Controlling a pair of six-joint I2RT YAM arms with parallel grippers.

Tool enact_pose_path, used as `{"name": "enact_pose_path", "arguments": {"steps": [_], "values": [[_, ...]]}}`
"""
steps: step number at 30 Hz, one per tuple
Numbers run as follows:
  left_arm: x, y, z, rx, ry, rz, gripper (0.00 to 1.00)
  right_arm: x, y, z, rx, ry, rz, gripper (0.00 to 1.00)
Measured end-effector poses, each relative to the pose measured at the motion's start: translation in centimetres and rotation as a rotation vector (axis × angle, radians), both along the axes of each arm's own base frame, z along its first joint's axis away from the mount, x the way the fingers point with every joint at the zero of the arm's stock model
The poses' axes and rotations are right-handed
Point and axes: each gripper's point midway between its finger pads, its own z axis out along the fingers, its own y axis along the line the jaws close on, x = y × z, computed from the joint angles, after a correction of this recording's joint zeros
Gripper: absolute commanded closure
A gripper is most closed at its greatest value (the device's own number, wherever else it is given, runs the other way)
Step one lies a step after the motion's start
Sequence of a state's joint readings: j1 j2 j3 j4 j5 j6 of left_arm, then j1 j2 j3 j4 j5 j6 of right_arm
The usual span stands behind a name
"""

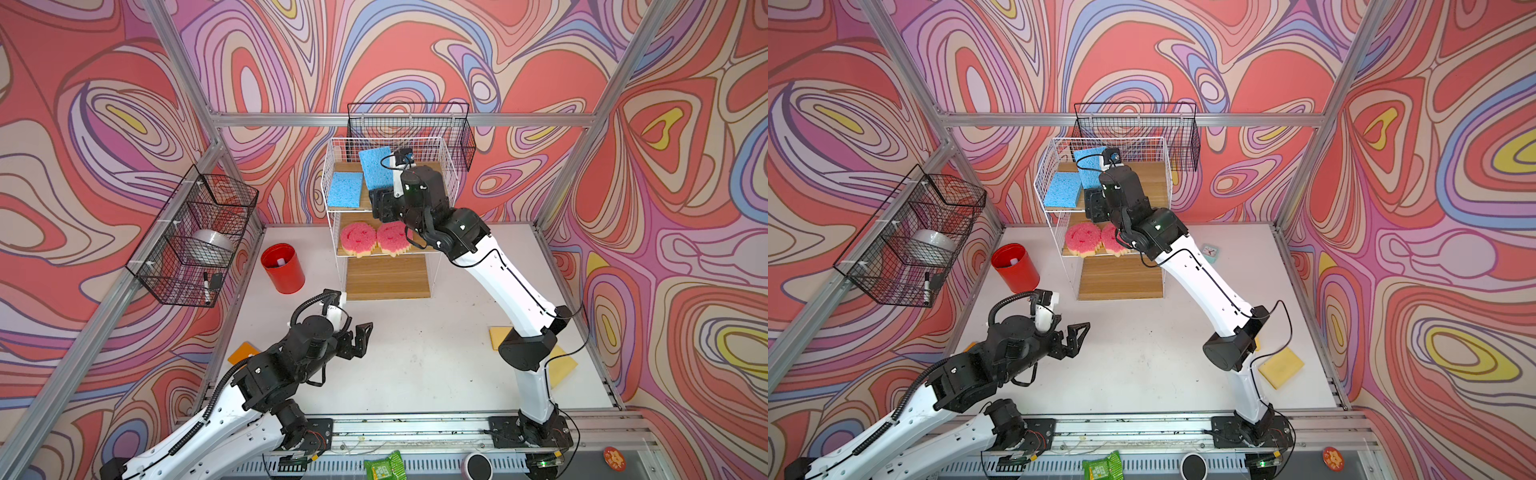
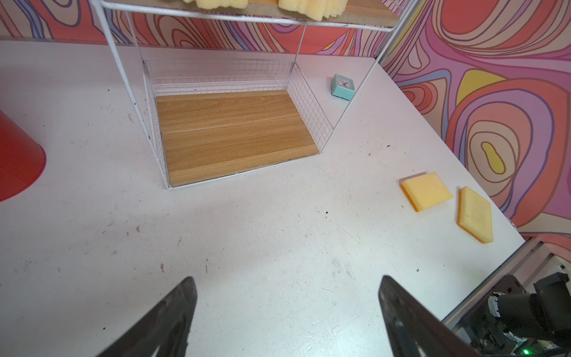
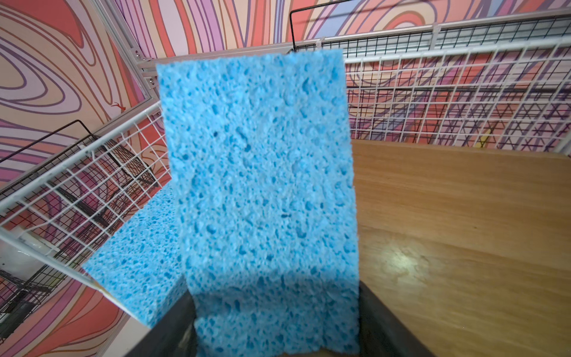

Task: Place and organize the cleaning sponges onto the shelf
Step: 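Lower the blue sponge onto the top shelf beside the other blue sponge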

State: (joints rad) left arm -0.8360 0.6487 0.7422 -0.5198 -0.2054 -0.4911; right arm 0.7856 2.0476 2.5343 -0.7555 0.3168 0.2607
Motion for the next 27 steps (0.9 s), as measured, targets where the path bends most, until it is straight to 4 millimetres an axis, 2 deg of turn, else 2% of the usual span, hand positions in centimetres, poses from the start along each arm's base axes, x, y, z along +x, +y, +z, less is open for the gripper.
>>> {"name": "enact_pose_path", "arguments": {"steps": [5, 7, 11, 17, 23, 27], "values": [[0.0, 0.0, 0.0, 0.000, 0.001, 0.000, 0.07, -0.2, -0.5, 0.0, -0.006, 0.000, -0.013, 0.31], [0.0, 0.0, 0.0, -0.002, 0.002, 0.001, 0.07, -0.2, -0.7, 0.0, -0.005, 0.001, -0.024, 0.31], [0.0, 0.0, 0.0, -0.002, 0.002, 0.002, 0.07, -0.1, -1.1, 0.0, -0.006, 0.002, -0.040, 0.26], [0.0, 0.0, 0.0, -0.002, 0.002, 0.003, 0.07, -0.1, -1.2, -0.1, -0.004, 0.004, -0.049, 0.25], [0.0, 0.0, -0.3, 0.002, 0.007, 0.003, 0.07, -0.6, -1.8, -0.1, -0.005, 0.012, -0.055, 0.13], [0.0, 0.0, -0.3, 0.000, 0.008, 0.004, 0.07, -0.6, -1.9, -0.1, -0.005, 0.011, -0.057, 0.10]]}}
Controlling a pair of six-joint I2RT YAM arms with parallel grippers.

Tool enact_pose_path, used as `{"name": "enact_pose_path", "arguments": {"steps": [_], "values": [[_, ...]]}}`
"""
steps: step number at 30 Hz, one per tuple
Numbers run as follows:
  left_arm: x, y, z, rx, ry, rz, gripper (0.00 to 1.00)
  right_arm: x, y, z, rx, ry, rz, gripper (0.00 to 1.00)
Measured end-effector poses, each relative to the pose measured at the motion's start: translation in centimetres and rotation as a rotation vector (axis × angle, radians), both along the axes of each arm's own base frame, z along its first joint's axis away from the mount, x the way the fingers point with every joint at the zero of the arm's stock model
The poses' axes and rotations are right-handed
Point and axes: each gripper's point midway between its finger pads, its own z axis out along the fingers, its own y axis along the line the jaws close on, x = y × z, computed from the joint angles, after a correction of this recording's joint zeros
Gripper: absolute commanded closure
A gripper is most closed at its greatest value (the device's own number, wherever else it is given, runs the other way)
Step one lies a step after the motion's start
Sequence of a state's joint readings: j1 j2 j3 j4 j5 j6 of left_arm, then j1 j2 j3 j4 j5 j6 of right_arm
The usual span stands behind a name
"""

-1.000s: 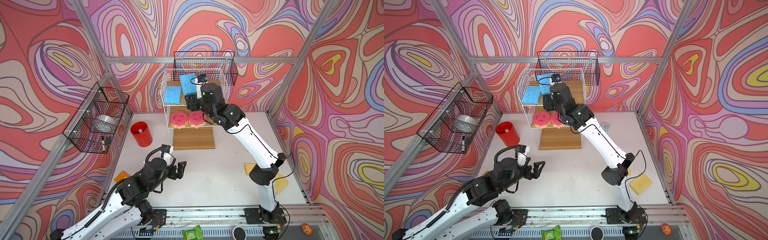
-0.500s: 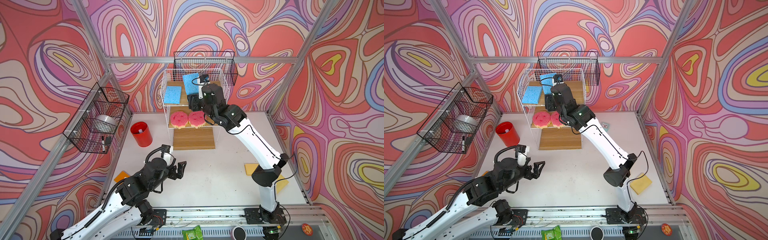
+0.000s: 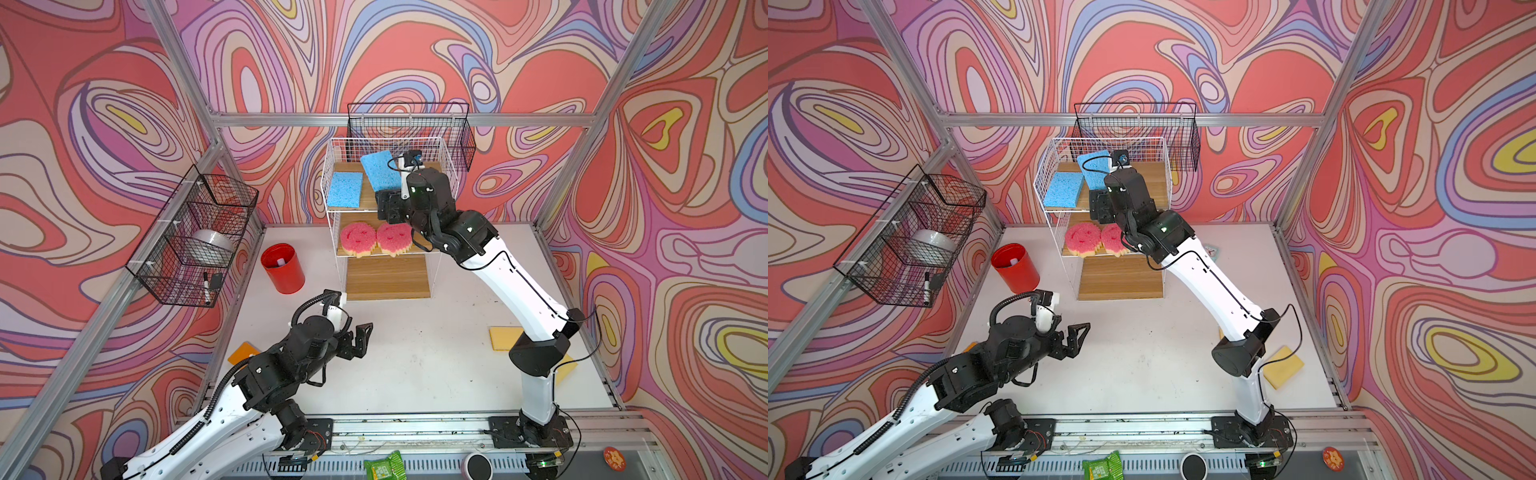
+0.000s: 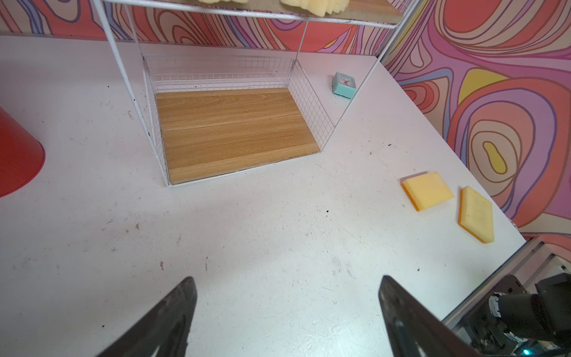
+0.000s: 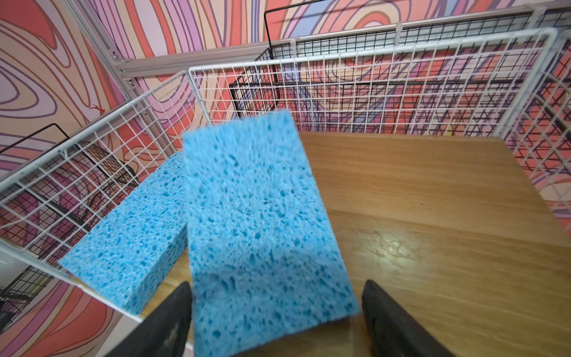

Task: Place and organize the cleaning sponges onto the shelf
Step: 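Lower the blue sponge onto the top shelf beside the other blue sponge, then open the right gripper and release the blue sponge on the shelf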

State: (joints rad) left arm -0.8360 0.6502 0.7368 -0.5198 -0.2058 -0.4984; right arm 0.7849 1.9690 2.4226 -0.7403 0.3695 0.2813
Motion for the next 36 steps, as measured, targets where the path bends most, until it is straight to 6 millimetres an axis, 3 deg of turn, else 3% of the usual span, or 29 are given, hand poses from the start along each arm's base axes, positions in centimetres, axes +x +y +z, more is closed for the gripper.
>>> {"name": "enact_pose_path", "arguments": {"steps": [9, 13, 28, 36], "values": [[0.0, 0.0, 0.0, 0.000, 0.000, 0.000, 0.07, 0.0, 0.1, 0.1, 0.007, -0.012, 0.004, 0.09], [0.0, 0.0, 0.0, 0.000, 0.001, 0.000, 0.07, -0.1, -0.1, 0.2, -0.004, -0.016, 0.006, 0.02], [0.1, -0.1, -0.3, 0.008, 0.008, 0.000, 0.07, -1.0, 0.4, 1.0, -0.098, -0.063, 0.099, 0.01], [0.1, -0.1, -0.3, 0.010, 0.010, 0.000, 0.07, -0.7, -0.8, 0.8, -0.109, -0.037, 0.174, 0.02]]}}
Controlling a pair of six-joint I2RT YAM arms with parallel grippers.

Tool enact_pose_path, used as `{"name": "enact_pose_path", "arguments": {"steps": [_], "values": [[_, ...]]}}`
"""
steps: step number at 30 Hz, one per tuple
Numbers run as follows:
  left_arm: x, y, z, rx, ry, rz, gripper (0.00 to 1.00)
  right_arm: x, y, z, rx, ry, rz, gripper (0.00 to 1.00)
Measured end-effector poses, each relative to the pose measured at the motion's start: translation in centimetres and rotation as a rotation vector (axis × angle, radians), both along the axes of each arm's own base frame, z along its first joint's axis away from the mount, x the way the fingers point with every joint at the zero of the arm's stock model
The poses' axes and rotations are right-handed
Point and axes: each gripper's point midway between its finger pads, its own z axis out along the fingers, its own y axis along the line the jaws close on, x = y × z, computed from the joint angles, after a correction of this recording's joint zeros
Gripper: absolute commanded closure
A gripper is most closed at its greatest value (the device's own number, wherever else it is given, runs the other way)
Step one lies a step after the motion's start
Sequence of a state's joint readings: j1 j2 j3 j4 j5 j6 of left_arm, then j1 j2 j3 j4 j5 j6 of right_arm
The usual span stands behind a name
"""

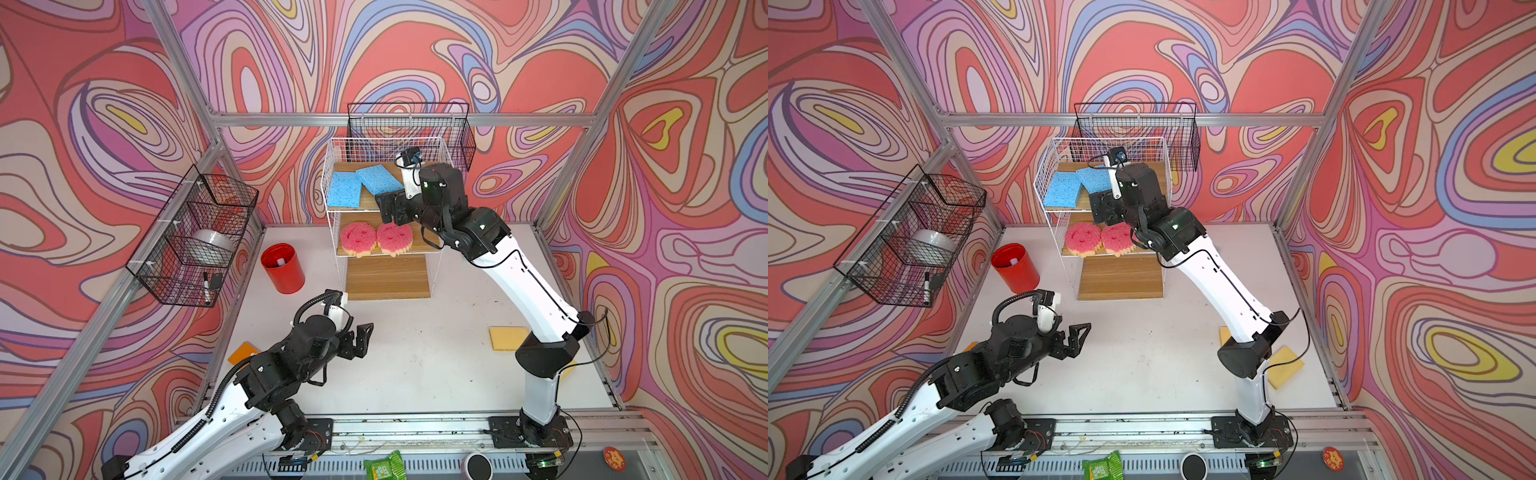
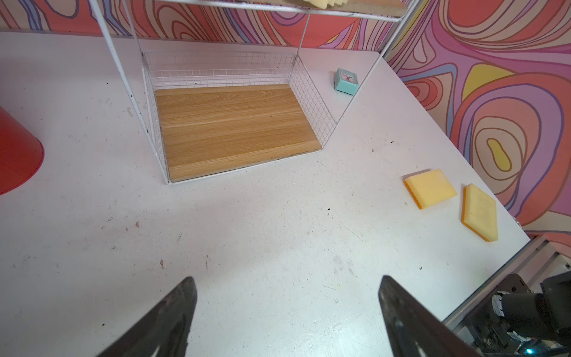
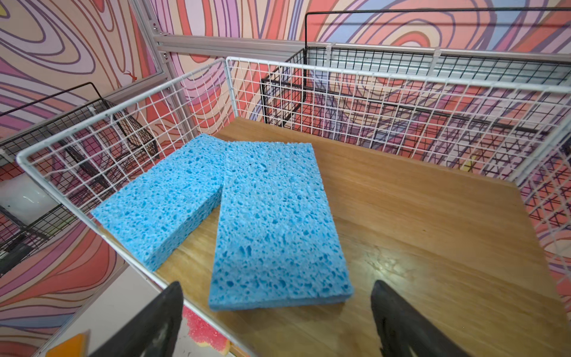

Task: Place and organize the cleaning sponges onto the shelf
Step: 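Open the right gripper and release the blue sponge on the shelf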

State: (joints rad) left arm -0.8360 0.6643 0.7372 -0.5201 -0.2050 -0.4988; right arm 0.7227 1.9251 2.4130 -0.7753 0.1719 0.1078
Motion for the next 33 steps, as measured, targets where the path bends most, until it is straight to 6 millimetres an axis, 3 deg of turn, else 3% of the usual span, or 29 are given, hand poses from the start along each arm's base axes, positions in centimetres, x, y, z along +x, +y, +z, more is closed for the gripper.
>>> {"name": "enact_pose_path", "arguments": {"steps": [9, 19, 29, 33], "values": [[-0.1, -0.1, 0.0, -0.004, 0.005, -0.004, 0.07, -0.1, -3.8, 1.7, 0.087, 0.029, 0.134, 0.02], [0.0, -0.1, -0.1, -0.004, 0.005, -0.004, 0.07, -1.2, -3.0, 2.6, 0.124, 0.036, 0.244, 0.02], [0.0, -0.1, -0.1, -0.002, 0.007, -0.004, 0.07, 0.9, -1.2, -0.5, 0.080, 0.084, 0.199, 0.02], [0.0, -0.1, -0.1, -0.003, 0.006, -0.004, 0.07, 1.2, -0.2, -0.7, 0.071, 0.073, 0.188, 0.02]]}}
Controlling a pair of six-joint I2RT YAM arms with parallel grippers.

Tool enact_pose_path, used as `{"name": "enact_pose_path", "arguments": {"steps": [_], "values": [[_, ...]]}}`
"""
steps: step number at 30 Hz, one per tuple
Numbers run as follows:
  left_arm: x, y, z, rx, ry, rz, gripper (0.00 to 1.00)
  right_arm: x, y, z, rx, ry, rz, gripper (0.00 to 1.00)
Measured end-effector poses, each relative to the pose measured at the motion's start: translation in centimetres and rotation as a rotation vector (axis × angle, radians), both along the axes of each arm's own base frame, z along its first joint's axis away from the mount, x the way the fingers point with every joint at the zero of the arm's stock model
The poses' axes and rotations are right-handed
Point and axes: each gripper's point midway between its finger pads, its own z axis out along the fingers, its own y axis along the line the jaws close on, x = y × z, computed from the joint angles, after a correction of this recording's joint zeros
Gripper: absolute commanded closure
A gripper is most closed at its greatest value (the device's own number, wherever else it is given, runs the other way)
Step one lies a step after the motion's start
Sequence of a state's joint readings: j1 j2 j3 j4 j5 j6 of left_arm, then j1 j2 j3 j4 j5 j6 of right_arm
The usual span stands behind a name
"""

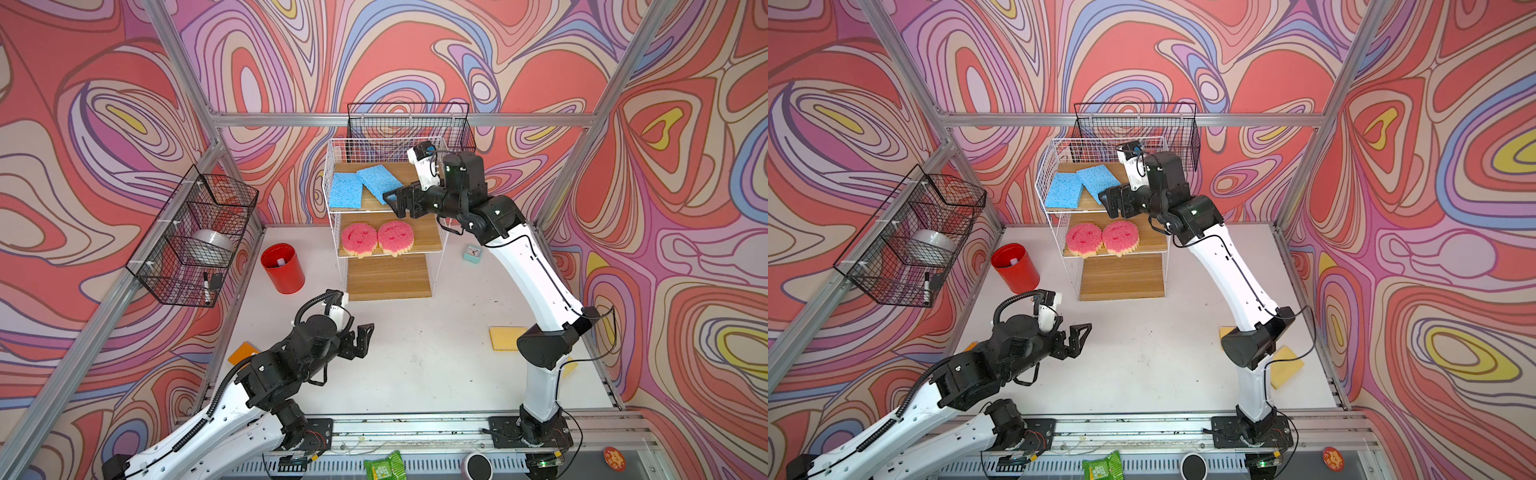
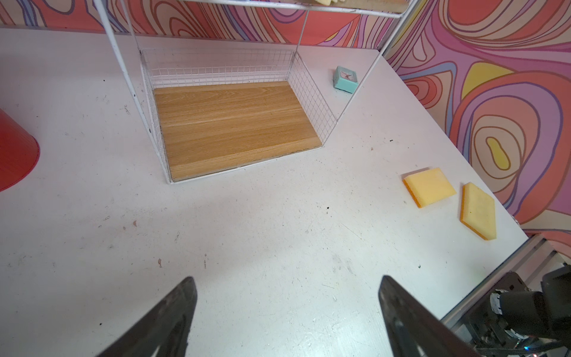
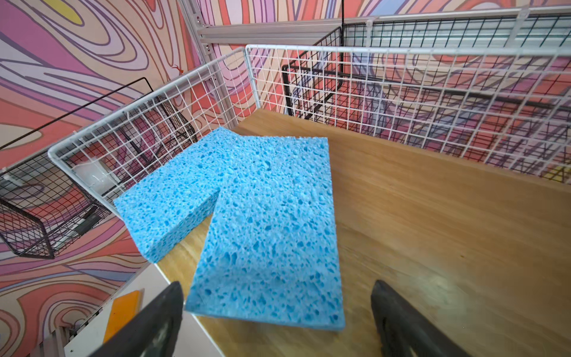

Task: Place and organize the cleaning sponges onto the shelf
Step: 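Push the blue sponge with the right gripper against the other blue sponge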

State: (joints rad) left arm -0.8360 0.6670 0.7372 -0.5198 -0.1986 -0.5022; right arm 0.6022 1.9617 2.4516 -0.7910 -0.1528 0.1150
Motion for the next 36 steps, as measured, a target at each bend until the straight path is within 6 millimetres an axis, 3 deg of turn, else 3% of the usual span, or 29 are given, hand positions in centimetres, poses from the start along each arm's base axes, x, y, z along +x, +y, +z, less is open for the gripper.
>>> {"name": "enact_pose_path", "arguments": {"steps": [25, 36], "values": [[-0.3, 0.5, 0.8, -0.028, -0.023, 0.006, 0.07, -0.7, 1.7, -0.4, -0.046, -0.031, -0.046, 0.04], [-0.4, 0.7, 0.9, -0.031, -0.026, 0.012, 0.07, -0.4, 2.4, -0.7, -0.076, -0.072, -0.105, 0.16]]}}
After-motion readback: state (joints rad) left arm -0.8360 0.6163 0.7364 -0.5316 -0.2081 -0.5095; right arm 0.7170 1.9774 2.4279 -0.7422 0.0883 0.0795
